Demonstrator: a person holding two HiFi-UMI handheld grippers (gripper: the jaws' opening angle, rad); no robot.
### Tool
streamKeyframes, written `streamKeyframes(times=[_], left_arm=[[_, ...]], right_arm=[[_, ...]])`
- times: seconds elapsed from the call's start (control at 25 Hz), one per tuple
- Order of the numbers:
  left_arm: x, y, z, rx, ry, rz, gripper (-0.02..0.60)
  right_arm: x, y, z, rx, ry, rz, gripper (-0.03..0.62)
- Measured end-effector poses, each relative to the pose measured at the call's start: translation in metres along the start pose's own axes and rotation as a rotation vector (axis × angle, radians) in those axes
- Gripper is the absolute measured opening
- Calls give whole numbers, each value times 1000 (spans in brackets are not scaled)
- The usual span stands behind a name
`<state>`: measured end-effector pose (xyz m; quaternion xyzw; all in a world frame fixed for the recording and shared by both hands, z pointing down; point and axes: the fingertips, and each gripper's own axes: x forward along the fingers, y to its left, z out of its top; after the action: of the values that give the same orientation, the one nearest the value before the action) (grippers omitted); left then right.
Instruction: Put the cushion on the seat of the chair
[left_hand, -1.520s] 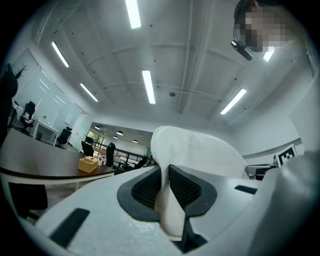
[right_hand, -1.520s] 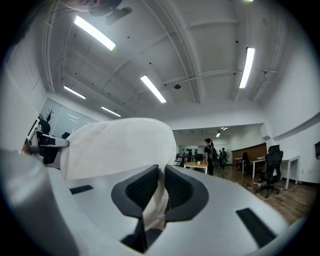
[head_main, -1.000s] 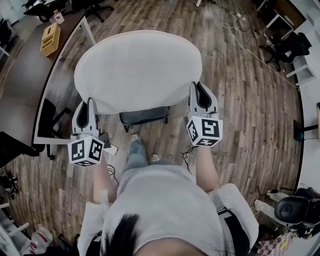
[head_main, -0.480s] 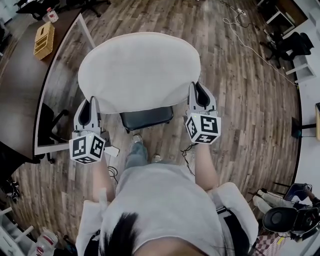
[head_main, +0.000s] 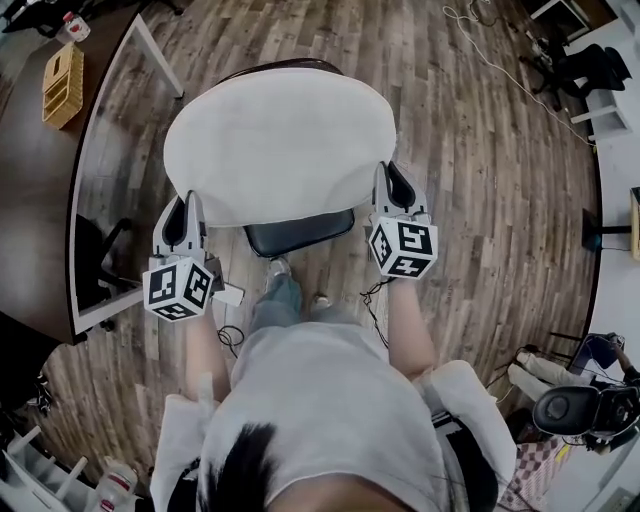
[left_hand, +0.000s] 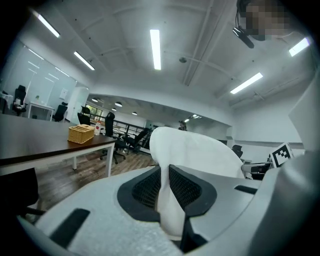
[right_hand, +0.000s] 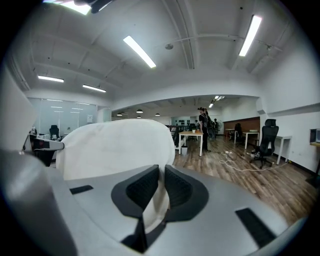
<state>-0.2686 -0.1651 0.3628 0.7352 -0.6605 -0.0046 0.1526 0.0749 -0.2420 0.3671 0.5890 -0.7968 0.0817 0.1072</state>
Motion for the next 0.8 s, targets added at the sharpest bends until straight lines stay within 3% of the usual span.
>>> streamKeyframes(times=[0.8], left_arm=[[63,37,-150,-96,348,-29,51]], right_arm=[[52,-8,-143,60,315,-91,37]])
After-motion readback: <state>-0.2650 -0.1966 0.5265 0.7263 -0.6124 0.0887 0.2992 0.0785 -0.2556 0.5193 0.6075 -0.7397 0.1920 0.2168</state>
